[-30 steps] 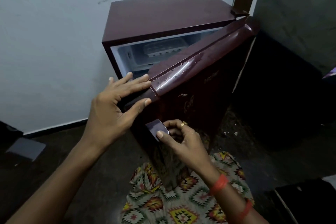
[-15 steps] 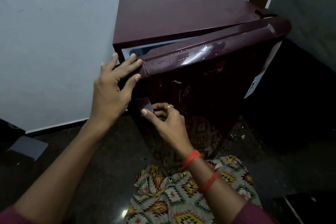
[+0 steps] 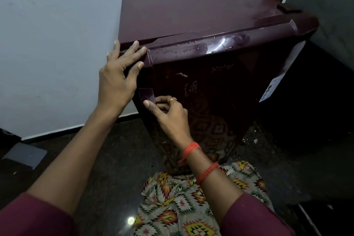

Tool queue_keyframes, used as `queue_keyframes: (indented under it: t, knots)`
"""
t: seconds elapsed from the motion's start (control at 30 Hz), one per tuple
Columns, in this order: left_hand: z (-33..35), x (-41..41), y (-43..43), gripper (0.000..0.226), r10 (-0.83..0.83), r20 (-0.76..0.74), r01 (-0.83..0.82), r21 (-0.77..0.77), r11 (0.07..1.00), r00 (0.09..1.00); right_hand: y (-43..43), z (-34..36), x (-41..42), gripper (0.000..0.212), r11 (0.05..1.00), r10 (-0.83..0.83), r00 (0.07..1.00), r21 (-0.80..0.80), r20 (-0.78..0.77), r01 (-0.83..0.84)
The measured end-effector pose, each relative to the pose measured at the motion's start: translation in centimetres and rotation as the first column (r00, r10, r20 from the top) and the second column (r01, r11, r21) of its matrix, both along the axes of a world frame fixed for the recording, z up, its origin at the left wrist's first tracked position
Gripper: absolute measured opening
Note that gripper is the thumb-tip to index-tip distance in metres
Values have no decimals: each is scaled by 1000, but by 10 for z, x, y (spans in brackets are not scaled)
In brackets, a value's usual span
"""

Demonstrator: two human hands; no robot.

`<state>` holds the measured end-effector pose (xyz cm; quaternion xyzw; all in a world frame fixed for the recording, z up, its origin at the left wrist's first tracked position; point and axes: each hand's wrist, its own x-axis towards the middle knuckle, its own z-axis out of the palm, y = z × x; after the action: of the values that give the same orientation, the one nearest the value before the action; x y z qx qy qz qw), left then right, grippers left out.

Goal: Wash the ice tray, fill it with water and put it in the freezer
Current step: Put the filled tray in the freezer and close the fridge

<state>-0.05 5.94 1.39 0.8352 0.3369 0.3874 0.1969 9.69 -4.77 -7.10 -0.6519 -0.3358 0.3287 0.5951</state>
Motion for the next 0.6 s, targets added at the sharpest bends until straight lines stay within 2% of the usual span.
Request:
queue_keyframes:
  t: [0.43,0.6]
  knots:
    - [-1,6,14,38,17,26,-16,-24,1000,1000,17,-7,-3,42,1000,-29,999,5,41,28]
    - [-7,10,-3,50,71,-62,-68,42,997,996,-3,-17,2,26,999,-21,994,32,103,18]
